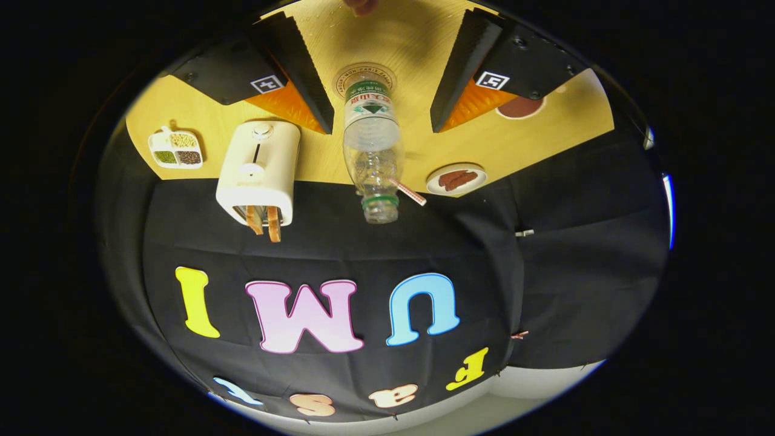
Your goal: Take the bottle from table, then pour the juice into the cup, finally place the bottle on the coaster
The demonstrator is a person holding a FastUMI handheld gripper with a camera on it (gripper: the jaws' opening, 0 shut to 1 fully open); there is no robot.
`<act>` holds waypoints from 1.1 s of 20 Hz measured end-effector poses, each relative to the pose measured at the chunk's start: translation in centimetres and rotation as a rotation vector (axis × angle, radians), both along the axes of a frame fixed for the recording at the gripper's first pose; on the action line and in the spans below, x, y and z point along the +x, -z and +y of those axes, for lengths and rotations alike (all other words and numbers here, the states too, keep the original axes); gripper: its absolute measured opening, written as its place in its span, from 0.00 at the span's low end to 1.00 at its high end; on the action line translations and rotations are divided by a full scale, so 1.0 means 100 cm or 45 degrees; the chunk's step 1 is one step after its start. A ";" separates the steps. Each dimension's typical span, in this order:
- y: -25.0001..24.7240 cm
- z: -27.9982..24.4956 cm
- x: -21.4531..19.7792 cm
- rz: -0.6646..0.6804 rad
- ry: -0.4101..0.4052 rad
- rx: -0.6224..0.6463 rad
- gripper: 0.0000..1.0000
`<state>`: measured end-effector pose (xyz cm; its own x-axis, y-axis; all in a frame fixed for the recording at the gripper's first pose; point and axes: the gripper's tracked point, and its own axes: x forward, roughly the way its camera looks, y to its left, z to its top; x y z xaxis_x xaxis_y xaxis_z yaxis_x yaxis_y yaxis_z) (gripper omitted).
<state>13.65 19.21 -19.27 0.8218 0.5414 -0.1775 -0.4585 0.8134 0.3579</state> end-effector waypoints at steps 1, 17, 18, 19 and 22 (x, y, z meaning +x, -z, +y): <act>-0.011 -0.007 -0.008 -0.004 0.010 0.002 0.98; -0.165 -0.140 -0.058 -0.167 0.255 -0.201 0.97; -0.171 -0.147 -0.061 -0.170 0.274 -0.213 0.97; -0.175 -0.154 -0.064 -0.175 0.294 -0.222 0.97; -0.183 -0.164 -0.079 -0.191 0.342 -0.237 0.97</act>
<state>5.71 2.78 -1.01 0.9549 0.2720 -0.1194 -0.2555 0.9571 0.1370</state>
